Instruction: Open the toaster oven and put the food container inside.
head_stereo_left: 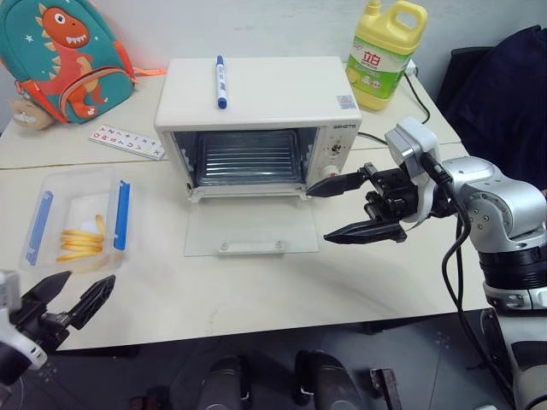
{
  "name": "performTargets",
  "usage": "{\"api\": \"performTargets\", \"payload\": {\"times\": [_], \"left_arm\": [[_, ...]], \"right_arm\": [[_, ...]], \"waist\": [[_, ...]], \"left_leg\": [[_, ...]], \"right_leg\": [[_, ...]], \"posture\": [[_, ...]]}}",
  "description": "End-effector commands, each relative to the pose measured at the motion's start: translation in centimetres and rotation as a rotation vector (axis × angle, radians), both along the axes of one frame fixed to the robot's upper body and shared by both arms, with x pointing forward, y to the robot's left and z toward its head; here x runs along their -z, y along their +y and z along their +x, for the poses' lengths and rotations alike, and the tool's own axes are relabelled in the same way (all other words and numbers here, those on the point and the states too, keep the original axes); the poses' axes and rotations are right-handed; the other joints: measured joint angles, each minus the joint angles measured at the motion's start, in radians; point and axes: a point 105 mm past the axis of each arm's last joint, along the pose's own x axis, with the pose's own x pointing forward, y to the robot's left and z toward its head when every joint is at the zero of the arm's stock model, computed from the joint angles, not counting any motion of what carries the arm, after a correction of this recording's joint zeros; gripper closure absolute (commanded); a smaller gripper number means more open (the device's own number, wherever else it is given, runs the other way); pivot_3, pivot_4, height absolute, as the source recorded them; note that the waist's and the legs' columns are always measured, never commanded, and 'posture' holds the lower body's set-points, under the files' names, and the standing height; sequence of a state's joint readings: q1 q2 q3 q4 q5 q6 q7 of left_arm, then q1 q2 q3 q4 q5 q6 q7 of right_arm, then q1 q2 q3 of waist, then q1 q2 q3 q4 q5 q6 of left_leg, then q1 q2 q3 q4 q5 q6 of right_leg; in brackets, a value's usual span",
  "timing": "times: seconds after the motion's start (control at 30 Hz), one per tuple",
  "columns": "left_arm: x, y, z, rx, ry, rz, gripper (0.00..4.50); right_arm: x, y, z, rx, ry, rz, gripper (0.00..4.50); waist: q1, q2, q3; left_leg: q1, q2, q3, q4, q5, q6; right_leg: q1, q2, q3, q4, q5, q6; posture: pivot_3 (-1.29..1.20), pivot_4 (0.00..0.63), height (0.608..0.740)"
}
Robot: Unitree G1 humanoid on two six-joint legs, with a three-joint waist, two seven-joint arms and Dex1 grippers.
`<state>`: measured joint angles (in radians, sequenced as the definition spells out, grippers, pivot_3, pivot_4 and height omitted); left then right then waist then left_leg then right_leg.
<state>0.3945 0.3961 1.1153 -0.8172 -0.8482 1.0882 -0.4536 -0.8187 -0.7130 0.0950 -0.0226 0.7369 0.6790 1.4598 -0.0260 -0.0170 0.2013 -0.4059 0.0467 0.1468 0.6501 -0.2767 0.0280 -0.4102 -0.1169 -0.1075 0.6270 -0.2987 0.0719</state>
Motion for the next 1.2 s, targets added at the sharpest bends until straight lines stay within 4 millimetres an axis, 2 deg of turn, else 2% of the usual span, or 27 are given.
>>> {"api": "performTargets", "payload": {"times": [0.03, 0.13, 0.23, 0.3, 0.43, 0.57, 0.7, 0.93, 1.0, 1.2], "left_arm": [[-0.5, 1.5, -0.2, -0.226, -0.11, -0.143, 0.03], [-0.5, 1.1, 1.1, -0.302, -0.158, -0.32, 0.03], [-0.4, 1.4, 2.4, -0.399, -0.129, -0.383, 0.03], [-1.4, 1.7, 3.5, -0.443, -0.166, -0.529, 0.03], [-1.0, 2.7, 4.2, -0.575, -0.084, -0.727, 0.03], [-1.1, 3.2, 4.5, -0.637, -0.028, -0.755, 0.03], [-3.1, 2.2, 5.3, -0.5, -0.086, -0.775, 0.03], [-5.2, 2.3, 3.5, -0.418, -0.223, -0.736, 0.03], [-4.7, 2.7, 2.9, -0.456, -0.222, -0.746, 0.03], [0.0, 4.2, 0.7, -0.756, -0.065, -0.854, 0.03]], "right_arm": [[-0.6, 0.6, 0.1, -0.036, -0.073, 0.001, 0.0], [-0.5, 0.8, 0.3, -0.035, -0.083, 0.006, 0.0], [-0.4, 0.9, 0.4, -0.021, -0.087, 0.011, 0.0], [-0.3, 0.9, 0.3, -0.014, -0.091, 0.013, 0.0], [-0.3, 0.5, 0.3, 0.029, -0.096, 0.031, 0.0], [0.0, 0.1, 0.2, 0.068, -0.093, 0.039, 0.0], [0.3, -0.1, 0.0, 0.098, -0.093, 0.043, 0.0], [0.6, 0.0, 0.0, 0.113, -0.083, 0.047, 0.0], [0.7, 0.1, 0.0, 0.108, -0.081, 0.046, 0.0], [0.6, 0.5, 0.1, 0.075, -0.088, 0.039, 0.0]], "waist": [[-0.001, 0.0, 0.0], [0.001, -0.001, -0.001], [0.001, -0.001, -0.001], [-0.001, -0.002, -0.001], [-0.001, -0.002, -0.001], [-0.002, -0.002, -0.001], [-0.001, -0.002, -0.002], [-0.003, -0.002, -0.002], [-0.002, -0.002, -0.002], [-0.002, -0.002, -0.002]], "left_leg": [[0.0, 0.0, 0.0, 0.0, 0.0, 0.0], [0.0, 0.001, 0.0, 0.001, 0.001, 0.002], [0.0, 0.0, 0.0, 0.001, 0.002, 0.002], [0.0, 0.0, 0.0, 0.001, 0.003, 0.001], [0.001, 0.001, 0.0, 0.001, 0.003, 0.0], [0.001, 0.0, 0.001, 0.001, 0.003, 0.0], [0.001, 0.0, 0.001, 0.001, 0.003, -0.001], [0.001, 0.001, 0.001, 0.0, 0.003, -0.002], [0.001, 0.001, 0.001, 0.0, 0.003, -0.002], [0.001, 0.001, 0.001, 0.0, 0.002, -0.002]], "right_leg": [[0.0, 0.0, 0.0, 0.0, 0.0, 0.0], [0.001, 0.0, 0.0, 0.001, 0.0, 0.0], [0.001, 0.0, 0.0, 0.001, 0.0, 0.0], [0.001, 0.0, 0.0, 0.001, 0.0, 0.0], [0.001, 0.0, 0.001, 0.001, 0.0, 0.0], [0.002, 0.0, 0.001, 0.0, 0.0, 0.0], [0.002, 0.001, 0.001, 0.001, 0.0, -0.001], [0.001, 0.001, 0.001, -0.001, -0.001, -0.002], [0.001, 0.001, 0.001, -0.001, -0.001, -0.002], [0.001, 0.001, 0.001, -0.001, -0.001, -0.003]], "posture": [[0.0, 0.15, 0.74], [0.0, 0.15, 0.74], [0.0, 0.15, 0.74], [0.0, 0.15, 0.74], [0.0, 0.15, 0.74], [0.0, 0.15, 0.74], [0.0, 0.15, 0.74], [0.0, 0.15, 0.74], [0.0, 0.15, 0.74], [0.0, 0.15, 0.74]]}}
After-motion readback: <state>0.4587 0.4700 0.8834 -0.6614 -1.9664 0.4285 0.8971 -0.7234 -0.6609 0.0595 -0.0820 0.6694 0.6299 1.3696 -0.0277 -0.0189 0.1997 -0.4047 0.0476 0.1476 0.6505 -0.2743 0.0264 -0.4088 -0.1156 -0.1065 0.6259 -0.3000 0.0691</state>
